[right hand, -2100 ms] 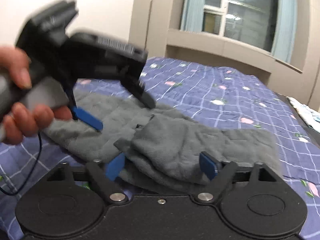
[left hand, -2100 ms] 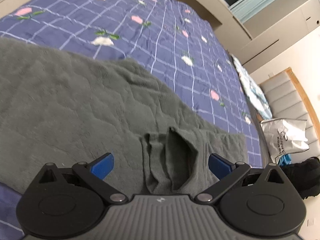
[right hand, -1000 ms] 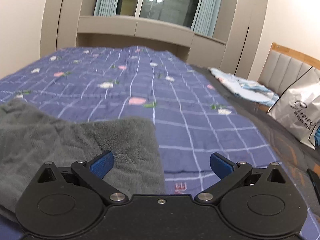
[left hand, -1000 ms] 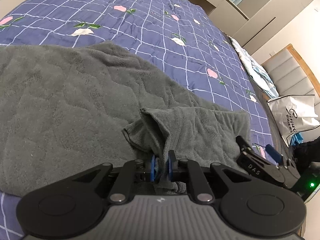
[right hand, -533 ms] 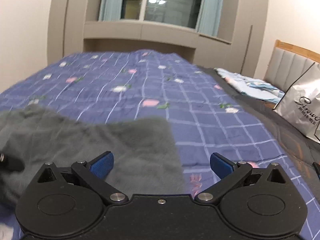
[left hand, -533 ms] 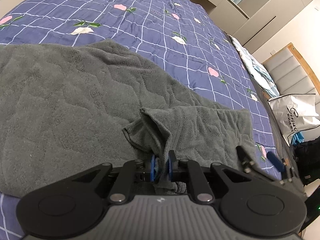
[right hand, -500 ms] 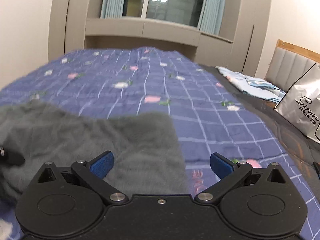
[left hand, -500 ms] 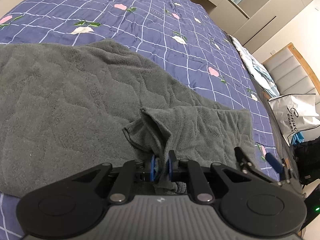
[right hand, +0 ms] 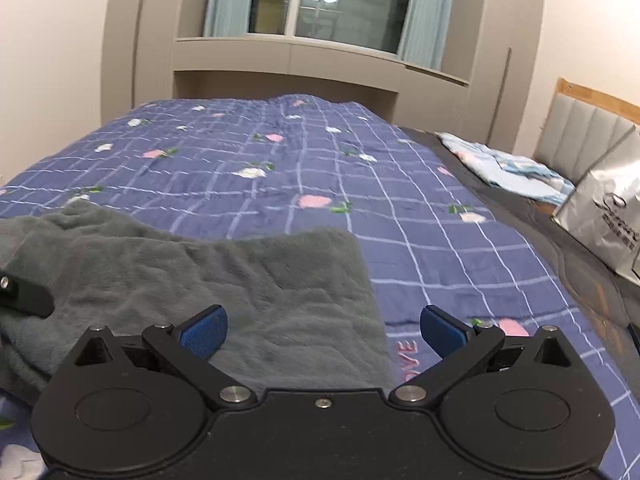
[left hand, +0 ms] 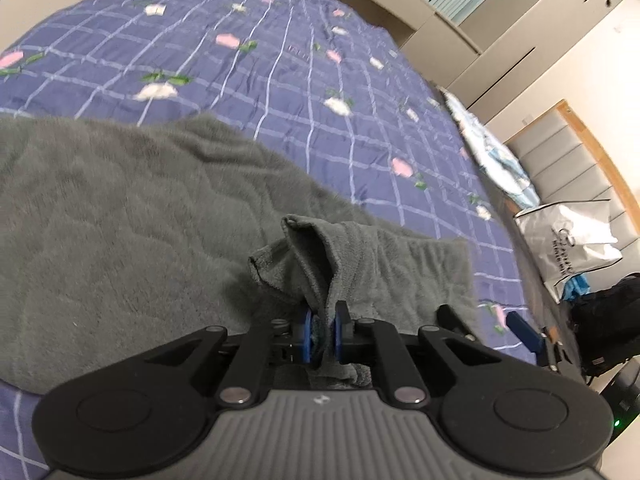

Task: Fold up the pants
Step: 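Grasp the leg end with the left gripper and press it onto the pants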

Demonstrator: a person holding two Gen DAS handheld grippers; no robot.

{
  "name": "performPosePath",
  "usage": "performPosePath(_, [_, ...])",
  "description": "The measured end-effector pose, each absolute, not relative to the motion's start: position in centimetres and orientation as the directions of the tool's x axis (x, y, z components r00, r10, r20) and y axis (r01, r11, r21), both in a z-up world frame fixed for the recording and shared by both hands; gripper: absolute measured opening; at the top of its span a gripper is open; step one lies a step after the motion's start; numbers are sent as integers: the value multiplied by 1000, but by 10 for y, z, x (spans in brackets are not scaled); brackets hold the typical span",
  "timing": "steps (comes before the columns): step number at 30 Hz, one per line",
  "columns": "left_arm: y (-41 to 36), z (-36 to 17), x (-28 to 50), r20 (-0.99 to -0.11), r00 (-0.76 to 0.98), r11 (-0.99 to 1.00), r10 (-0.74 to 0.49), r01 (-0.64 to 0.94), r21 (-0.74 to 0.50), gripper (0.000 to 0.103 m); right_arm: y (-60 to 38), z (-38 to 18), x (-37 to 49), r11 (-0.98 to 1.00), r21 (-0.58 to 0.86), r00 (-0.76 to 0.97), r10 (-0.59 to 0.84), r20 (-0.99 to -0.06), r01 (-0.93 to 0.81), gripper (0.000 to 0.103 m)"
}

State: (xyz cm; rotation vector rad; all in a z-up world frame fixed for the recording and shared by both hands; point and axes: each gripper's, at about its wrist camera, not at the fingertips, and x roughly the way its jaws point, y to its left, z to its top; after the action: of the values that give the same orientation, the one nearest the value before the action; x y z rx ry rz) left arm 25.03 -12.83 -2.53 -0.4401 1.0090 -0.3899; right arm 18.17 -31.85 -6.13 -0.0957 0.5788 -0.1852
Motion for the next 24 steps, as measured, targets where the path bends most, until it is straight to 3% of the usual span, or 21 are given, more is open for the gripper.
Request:
performPosePath(10, [-81,-6,235,-698,529,851,-483,93,-517,10,-263,-33,179,991,-134,865,-60,-499,-8,103])
performPosePath(19, [-49,-53,236,-765,484,875,-424,2,-484,11,-228,-64,185,987,-136,803,-13,-596,-84,103])
performPosePath(22, [-50,-55,235,-771,479,882,-419,12,-471,15,-224,-75,180,983,-157,799,-20,-601,-93,103])
performPosePath(24, [-49,-51,235,-775,486,887,-404,1,-462,31,-228,-72,179,983,-149,807,-4,-590,-104,103])
